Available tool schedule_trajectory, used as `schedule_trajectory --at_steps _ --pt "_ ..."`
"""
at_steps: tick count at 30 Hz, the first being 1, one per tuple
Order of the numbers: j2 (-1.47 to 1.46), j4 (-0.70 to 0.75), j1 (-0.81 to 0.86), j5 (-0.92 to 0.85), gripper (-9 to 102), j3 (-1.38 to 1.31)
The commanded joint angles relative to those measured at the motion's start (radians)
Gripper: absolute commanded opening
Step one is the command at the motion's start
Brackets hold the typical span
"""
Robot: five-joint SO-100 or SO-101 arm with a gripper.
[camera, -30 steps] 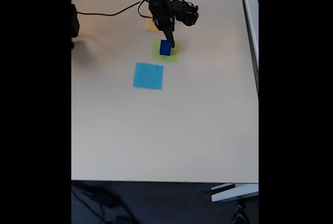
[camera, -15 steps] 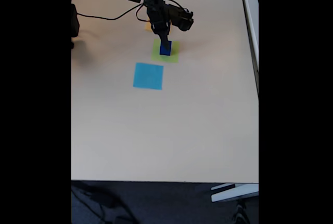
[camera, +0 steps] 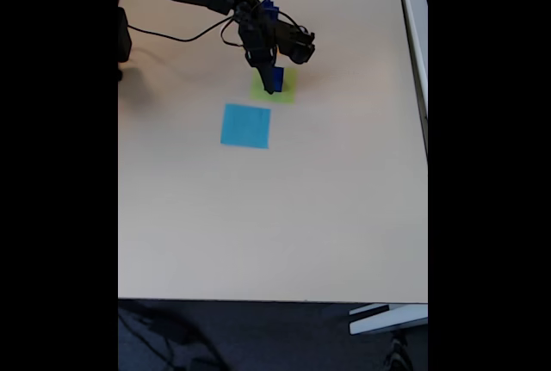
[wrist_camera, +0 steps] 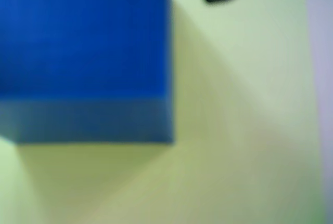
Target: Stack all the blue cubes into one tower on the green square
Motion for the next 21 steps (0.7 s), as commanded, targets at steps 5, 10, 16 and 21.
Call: schedule_trajectory --at_steps 5,10,16,21 --pt "0.043 -0.017 0.005 0.0 22 -0.002" --pt "0.043 -0.021 0.005 0.002 14 0.0" --pt "0.046 -0.026 0.011 -0.014 2 0.0" --pt "0.067 -0.026 0.014 -0.034 0 0.002"
